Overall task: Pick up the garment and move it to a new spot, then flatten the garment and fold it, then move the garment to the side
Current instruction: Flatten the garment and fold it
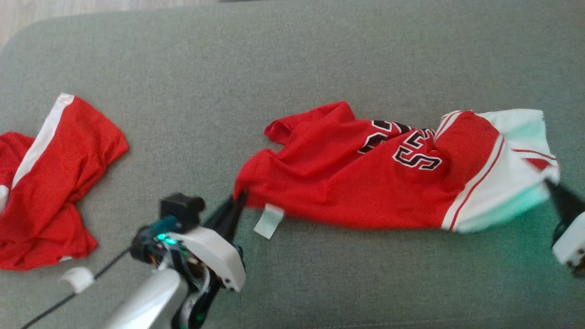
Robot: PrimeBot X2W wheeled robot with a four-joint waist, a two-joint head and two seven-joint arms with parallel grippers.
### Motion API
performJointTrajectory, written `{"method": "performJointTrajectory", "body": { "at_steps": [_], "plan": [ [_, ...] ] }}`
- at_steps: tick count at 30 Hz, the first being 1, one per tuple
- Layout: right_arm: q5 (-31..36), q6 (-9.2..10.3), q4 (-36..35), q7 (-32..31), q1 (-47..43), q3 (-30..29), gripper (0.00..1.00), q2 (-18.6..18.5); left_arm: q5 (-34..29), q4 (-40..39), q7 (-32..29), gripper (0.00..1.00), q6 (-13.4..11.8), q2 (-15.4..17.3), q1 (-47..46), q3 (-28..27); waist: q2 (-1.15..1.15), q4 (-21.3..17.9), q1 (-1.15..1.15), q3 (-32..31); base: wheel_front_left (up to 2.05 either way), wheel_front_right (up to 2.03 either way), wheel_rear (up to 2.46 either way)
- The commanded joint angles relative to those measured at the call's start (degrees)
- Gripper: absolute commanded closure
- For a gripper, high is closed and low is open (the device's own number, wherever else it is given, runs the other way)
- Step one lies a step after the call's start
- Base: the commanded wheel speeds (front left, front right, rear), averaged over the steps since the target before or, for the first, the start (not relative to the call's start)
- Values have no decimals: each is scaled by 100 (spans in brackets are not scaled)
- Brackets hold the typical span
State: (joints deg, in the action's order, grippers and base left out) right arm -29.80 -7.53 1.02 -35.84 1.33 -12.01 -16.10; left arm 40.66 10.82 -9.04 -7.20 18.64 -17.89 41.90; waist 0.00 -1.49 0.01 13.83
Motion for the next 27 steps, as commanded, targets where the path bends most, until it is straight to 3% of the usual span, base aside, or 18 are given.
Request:
{"method": "performJointTrajectory", "body": {
  "at_steps": [1, 8, 13, 21, 27],
  "plan": [
    [37, 4, -492, 223, 29, -9, 100, -197, -94, -425, 170, 100, -79, 203, -149, -343, 0, -27, -1, -116, 0, 0, 0],
    [326, 4, -1937, 1150, 325, -262, 100, -315, -476, -2059, 477, 100, -416, 671, -456, -830, 0, -38, -1, -465, 0, 0, 0],
    [613, 4, -2687, 1390, 1054, -623, 100, -326, -929, -3134, 511, 100, -609, 965, -1172, -1238, 0, 23, -1, -633, 0, 0, 0],
    [755, 4, -3513, 1089, 3019, -958, 100, -960, -1442, -4123, 239, 100, -691, 1258, -2776, -1866, 0, 134, -1, -789, 0, 0, 0],
    [563, 4, -3251, 632, 3948, -702, 100, -1273, -1368, -4104, -36, 100, -643, 1212, -3405, -1952, 0, 156, -1, -766, 0, 0, 0]
  ]
}}
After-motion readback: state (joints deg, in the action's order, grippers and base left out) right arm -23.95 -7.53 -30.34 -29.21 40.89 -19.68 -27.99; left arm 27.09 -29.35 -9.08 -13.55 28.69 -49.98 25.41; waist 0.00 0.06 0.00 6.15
